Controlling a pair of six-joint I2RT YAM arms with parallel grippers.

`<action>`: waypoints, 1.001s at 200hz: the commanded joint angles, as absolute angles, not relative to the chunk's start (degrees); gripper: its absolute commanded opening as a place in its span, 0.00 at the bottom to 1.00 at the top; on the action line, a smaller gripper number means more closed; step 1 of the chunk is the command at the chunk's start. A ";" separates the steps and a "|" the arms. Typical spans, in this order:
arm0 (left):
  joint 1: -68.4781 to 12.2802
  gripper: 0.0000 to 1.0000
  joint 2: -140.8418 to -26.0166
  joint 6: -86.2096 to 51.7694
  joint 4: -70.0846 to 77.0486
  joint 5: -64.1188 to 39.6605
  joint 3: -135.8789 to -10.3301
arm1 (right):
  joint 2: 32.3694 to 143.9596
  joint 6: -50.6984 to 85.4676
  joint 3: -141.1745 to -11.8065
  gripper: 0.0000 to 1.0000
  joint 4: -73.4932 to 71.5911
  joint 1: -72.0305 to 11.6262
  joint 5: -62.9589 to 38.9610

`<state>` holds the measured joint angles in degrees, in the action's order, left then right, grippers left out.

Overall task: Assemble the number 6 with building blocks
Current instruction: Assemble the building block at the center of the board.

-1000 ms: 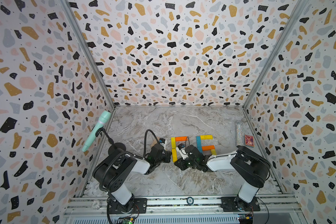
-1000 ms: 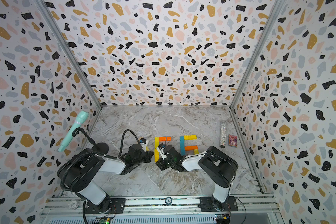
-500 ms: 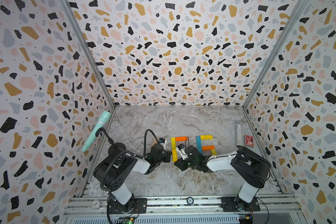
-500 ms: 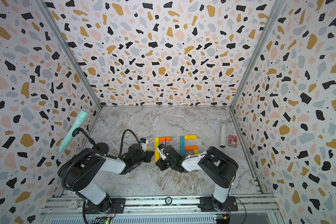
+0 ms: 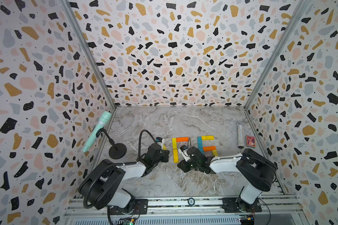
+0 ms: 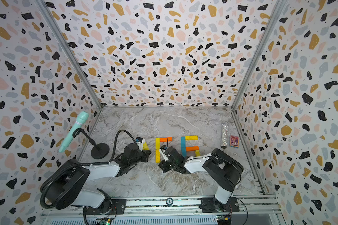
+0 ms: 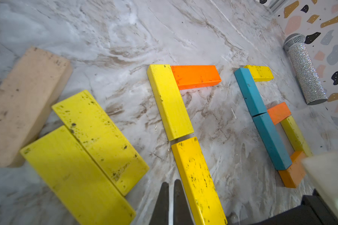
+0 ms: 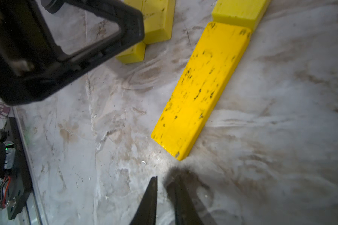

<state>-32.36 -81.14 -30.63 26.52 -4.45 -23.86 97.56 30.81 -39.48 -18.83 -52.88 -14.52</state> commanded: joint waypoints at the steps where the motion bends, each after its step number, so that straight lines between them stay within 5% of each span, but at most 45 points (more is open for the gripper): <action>1: -32.12 0.00 -78.00 -29.28 23.60 -2.27 -22.95 | 99.09 30.68 -39.88 0.19 -16.67 -53.04 -15.15; 200: -32.08 0.00 -67.09 -28.59 16.17 2.02 -20.83 | 102.47 30.62 -42.36 0.19 -15.82 -51.50 -14.12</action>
<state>-32.36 -68.45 -29.36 16.86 1.02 -21.30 100.66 30.81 -42.17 -20.16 -52.01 -15.18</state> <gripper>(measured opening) 0.047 0.188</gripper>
